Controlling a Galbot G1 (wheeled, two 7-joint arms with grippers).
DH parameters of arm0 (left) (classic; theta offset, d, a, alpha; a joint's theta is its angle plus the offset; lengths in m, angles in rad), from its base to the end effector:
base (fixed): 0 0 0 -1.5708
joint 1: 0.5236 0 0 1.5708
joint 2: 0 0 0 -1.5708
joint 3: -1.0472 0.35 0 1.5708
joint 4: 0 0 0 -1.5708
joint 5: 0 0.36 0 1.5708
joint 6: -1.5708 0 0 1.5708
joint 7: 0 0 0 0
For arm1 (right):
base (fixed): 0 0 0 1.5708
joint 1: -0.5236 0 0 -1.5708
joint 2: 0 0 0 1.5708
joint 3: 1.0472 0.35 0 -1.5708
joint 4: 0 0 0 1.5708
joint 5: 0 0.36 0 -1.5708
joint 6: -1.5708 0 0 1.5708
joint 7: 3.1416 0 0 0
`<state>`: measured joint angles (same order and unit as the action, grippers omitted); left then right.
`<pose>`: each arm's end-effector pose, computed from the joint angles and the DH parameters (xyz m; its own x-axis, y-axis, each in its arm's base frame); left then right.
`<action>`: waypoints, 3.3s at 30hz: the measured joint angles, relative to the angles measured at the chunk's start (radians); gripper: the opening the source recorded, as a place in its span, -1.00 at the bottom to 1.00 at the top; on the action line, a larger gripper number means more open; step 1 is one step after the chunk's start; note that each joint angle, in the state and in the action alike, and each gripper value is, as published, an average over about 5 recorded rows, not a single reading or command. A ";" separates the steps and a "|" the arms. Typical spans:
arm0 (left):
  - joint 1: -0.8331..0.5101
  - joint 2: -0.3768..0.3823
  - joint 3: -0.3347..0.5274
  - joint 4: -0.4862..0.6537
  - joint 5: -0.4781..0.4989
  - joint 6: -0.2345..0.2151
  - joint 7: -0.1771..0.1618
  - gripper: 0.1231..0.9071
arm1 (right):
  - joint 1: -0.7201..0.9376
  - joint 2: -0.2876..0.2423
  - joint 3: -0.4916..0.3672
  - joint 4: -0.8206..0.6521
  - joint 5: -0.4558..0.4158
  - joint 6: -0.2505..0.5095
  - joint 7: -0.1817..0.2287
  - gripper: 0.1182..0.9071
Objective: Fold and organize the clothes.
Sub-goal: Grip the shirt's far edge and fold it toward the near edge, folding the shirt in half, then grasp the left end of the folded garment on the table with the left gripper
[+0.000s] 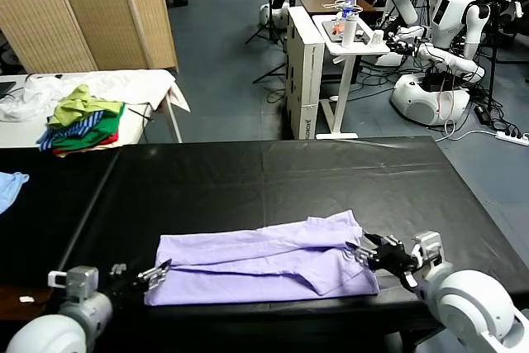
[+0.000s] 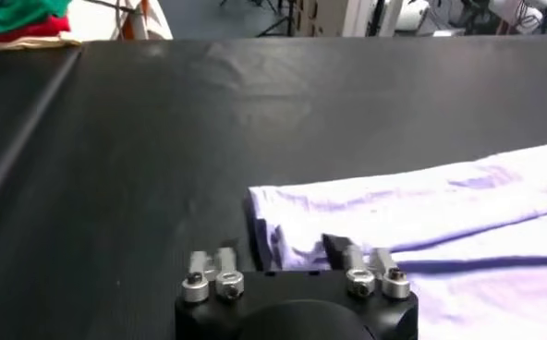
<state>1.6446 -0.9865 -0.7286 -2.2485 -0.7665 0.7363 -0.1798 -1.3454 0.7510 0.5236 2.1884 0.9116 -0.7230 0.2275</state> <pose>0.1864 0.1162 -0.2141 -0.7744 0.1031 0.6242 0.0865 0.9946 -0.0569 0.2522 -0.1035 -0.1785 -0.7979 -0.2211 0.5608 -0.2668 0.9637 0.0004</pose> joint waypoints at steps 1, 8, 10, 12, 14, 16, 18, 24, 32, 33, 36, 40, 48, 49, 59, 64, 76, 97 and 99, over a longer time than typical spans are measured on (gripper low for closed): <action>-0.012 -0.004 0.003 0.007 -0.002 -0.002 -0.003 1.00 | 0.017 0.014 -0.012 -0.018 -0.014 0.010 0.008 1.00; -0.103 -0.030 0.040 0.068 -0.011 -0.067 -0.002 1.00 | 0.140 0.113 -0.110 -0.151 -0.053 0.059 0.020 1.00; -0.123 -0.037 0.051 0.089 -0.013 -0.077 0.000 1.00 | 0.168 0.132 -0.134 -0.181 -0.056 0.064 0.020 1.00; -0.139 -0.042 0.058 0.108 -0.016 -0.082 0.001 1.00 | 0.193 0.149 -0.155 -0.208 -0.059 0.068 0.021 1.00; -0.151 -0.046 0.063 0.125 -0.020 -0.086 0.003 1.00 | 0.215 0.165 -0.173 -0.233 -0.065 0.071 0.023 1.00; -0.159 -0.048 0.067 0.141 -0.023 -0.088 0.004 1.00 | 0.230 0.180 -0.187 -0.256 -0.071 0.072 0.025 0.98; -0.166 -0.052 0.071 0.155 -0.025 -0.089 0.006 1.00 | 0.239 0.192 -0.196 -0.274 -0.075 0.072 0.027 0.93; -0.177 -0.062 0.080 0.184 -0.029 -0.091 0.013 1.00 | 0.250 0.217 -0.203 -0.313 -0.083 0.073 0.025 0.73; -0.192 -0.069 0.087 0.211 -0.031 -0.096 0.019 0.65 | 0.253 0.225 -0.206 -0.329 -0.085 0.073 0.022 0.62; -0.193 -0.070 0.088 0.214 -0.033 -0.097 0.019 0.58 | 0.253 0.225 -0.206 -0.330 -0.086 0.072 0.022 0.58; -0.194 -0.071 0.089 0.218 -0.043 -0.096 0.017 0.17 | 0.251 0.227 -0.207 -0.331 -0.088 0.072 0.021 0.41; -0.192 -0.072 0.089 0.220 -0.048 -0.095 0.016 -0.44 | 0.245 0.232 -0.207 -0.328 -0.095 0.074 0.019 -0.03; -0.189 -0.079 0.090 0.226 -0.031 -0.102 0.022 -0.93 | 0.216 0.258 -0.194 -0.307 -0.136 0.106 0.044 -0.92; -0.190 -0.080 0.090 0.227 -0.026 -0.105 0.024 -0.94 | 0.211 0.261 -0.191 -0.304 -0.142 0.110 0.052 -0.94; -0.215 -0.091 0.102 0.247 -0.005 -0.130 0.027 -0.93 | 0.174 0.278 -0.163 -0.278 -0.140 0.107 0.054 -0.80; -0.209 -0.097 0.099 0.239 0.003 -0.135 0.034 -0.50 | 0.154 0.262 -0.131 -0.249 -0.118 0.099 0.040 -0.11; -0.125 -0.117 0.035 0.166 0.015 -0.142 0.031 0.98 | 0.084 0.207 -0.032 -0.145 -0.067 0.084 0.035 0.99; -0.044 -0.318 0.029 0.126 0.131 -0.179 0.066 0.99 | 0.070 0.196 -0.018 -0.122 -0.064 0.085 0.033 1.00; -0.041 -0.328 0.030 0.125 0.133 -0.181 0.068 0.95 | 0.072 0.197 -0.021 -0.124 -0.064 0.085 0.033 1.00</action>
<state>1.6041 -1.3146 -0.6988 -2.1238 -0.6331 0.5557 -0.1121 -1.2730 0.9478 0.5030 2.0645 0.8477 -0.6380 0.2603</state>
